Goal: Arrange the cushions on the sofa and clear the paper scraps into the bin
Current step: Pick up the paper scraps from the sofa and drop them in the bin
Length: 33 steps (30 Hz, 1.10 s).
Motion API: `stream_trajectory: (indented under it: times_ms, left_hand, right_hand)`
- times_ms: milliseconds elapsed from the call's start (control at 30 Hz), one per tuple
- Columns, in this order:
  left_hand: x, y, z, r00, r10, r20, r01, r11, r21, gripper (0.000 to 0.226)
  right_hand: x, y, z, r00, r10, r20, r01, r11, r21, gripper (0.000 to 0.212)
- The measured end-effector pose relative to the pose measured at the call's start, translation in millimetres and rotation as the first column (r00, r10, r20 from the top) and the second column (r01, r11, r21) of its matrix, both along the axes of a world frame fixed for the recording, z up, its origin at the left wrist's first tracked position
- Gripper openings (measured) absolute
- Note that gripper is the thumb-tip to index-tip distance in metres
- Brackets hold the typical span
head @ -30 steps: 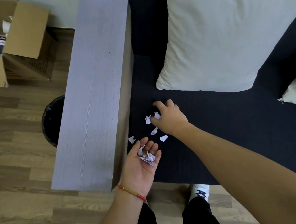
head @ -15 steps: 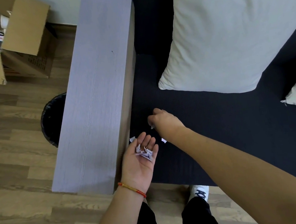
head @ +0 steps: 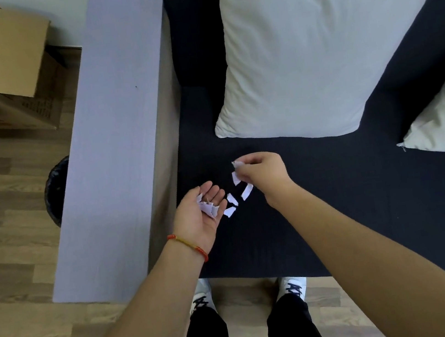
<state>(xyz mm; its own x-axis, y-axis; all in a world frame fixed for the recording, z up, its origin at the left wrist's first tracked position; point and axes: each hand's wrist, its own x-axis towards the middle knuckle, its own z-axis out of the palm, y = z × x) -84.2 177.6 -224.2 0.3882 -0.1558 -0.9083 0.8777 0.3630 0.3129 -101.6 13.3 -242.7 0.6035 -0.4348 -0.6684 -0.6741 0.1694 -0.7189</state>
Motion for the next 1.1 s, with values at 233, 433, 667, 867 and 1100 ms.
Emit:
stream_trajectory:
  times_ms: [233,433,667,867,1100]
  left_hand:
    - [-15,-50,12,0.999,-0.018,0.035,0.022,0.995,-0.099,0.03]
    - [-22,-68,18,0.995,-0.047,0.091,0.061,0.985,-0.162,0.042]
    - [-20,-76,17,0.988,-0.063,0.141,0.086,0.983,-0.164,0.036]
    - [-21,-85,12,0.994,-0.055,0.093,0.073,0.977,-0.198,0.07]
    - [-16,-76,17,0.991,-0.075,0.114,0.103,0.958,-0.267,0.041]
  right_hand:
    - [-23,0,51,0.959,0.243,0.149,-0.219,0.963,-0.157,0.015]
    - [-32,-4,62,0.942,0.323,0.09,-0.29,0.92,-0.262,0.003]
    - [-33,-18,86,0.919,0.385,0.09,-0.343,0.89,-0.3,0.027]
    - [-28,-29,102,0.907,0.417,0.051,-0.372,0.854,-0.363,0.034]
    - [-22,-39,106,0.978,0.168,0.124,-0.146,0.975,-0.165,0.035]
